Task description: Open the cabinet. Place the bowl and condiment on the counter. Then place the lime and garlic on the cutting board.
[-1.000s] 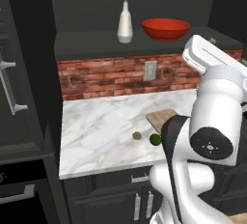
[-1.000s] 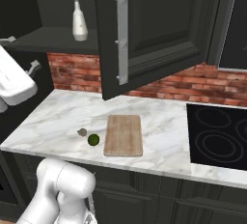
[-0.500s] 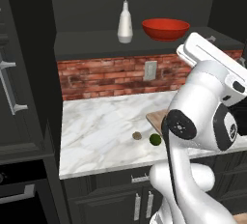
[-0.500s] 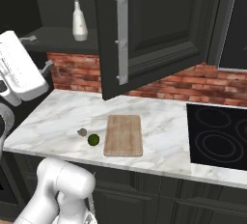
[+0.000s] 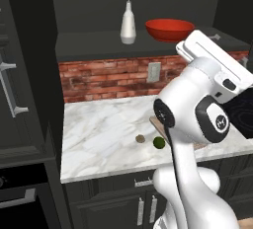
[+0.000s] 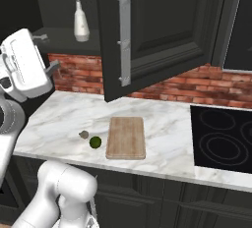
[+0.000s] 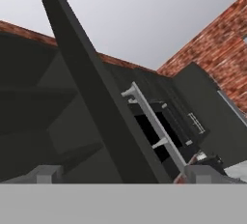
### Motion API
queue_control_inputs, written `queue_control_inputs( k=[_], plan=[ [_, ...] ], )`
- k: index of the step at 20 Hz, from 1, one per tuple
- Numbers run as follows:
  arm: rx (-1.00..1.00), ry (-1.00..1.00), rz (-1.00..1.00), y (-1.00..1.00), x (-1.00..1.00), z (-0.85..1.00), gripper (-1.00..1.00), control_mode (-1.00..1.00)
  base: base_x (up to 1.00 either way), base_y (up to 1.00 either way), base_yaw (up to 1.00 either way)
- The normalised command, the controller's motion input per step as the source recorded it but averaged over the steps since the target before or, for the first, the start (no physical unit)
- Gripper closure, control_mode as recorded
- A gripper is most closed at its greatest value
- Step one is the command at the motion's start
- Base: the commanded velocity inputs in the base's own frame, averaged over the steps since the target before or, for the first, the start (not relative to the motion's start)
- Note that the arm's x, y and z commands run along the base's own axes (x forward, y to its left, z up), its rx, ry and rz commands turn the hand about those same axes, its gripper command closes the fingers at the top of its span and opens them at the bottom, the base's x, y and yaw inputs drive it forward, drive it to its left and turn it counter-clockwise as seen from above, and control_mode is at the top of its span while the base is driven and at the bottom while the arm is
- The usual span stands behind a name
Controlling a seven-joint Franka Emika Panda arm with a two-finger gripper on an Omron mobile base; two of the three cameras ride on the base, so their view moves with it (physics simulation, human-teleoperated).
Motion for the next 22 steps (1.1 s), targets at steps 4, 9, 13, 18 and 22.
queue_control_inputs(
  k=[4, 9, 13, 18, 22],
  plan=[
    [0.02, 0.02, -0.07, -0.04, 0.07, 0.0, -1.0, -1.0, 0.0, 0.0, 0.0],
    [0.07, 0.05, -0.08, -0.08, 0.0, 0.0, -1.0, -1.0, 0.0, 0.0, 0.0],
    [0.08, 0.04, -0.07, -0.04, 0.03, 0.0, -1.0, -1.0, 0.0, 0.0, 0.0],
    [0.05, 0.01, -0.07, 0.0, 0.1, 0.0, -1.0, -1.0, 0.0, 0.0, 0.0],
    [0.03, 0.0, -0.05, 0.0, 0.19, 0.0, -1.0, -1.0, 0.0, 0.0, 0.0]
  ],
)
